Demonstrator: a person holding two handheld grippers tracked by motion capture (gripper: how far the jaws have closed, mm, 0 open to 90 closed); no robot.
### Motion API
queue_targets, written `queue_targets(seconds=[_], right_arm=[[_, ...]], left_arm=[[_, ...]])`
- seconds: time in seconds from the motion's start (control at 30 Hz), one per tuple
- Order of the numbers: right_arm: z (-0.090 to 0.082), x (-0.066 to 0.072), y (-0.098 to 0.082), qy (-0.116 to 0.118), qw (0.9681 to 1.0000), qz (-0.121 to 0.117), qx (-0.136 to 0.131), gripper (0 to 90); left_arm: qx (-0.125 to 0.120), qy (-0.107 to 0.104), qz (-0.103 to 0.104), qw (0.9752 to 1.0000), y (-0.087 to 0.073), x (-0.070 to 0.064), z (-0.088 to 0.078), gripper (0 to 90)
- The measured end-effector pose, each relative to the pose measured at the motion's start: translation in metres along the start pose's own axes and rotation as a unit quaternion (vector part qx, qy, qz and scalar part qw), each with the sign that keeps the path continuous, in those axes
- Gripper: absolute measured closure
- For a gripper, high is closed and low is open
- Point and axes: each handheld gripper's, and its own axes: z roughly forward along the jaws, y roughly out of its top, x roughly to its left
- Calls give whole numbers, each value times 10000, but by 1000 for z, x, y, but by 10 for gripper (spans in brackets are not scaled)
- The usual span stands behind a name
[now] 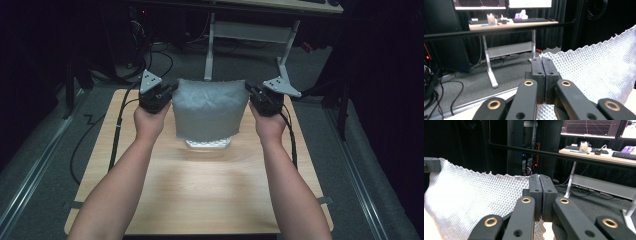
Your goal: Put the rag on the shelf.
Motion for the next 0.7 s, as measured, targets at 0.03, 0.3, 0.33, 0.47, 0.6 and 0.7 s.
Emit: queue_targets(seconds=[0.03, 0.3, 0.33, 0.47, 0.6, 0.7], right_arm=[[2, -1, 0, -25, 10000, -31, 30, 897], [27, -6, -26, -90, 9971, -13, 757, 897], [27, -6, -26, -90, 9971, -13, 757, 897], [31, -7, -42, -12, 9953, 13, 970, 896], [33, -7, -54, 11, 9942, 59, 1071, 896], [33, -6, -63, 81, 9935, 75, 1136, 896]], left_arm=[[138, 40, 159, 9998, -1, 0, 3, 899], [753, -158, -85, 9970, -26, 8, 19, 899], [849, -194, -96, 9962, -29, 9, 21, 899], [1003, -306, -183, 9943, -42, 11, 23, 899], [1078, -392, -288, 9930, -55, 11, 23, 899], [1103, -486, -454, 9917, -67, 12, 22, 899]])
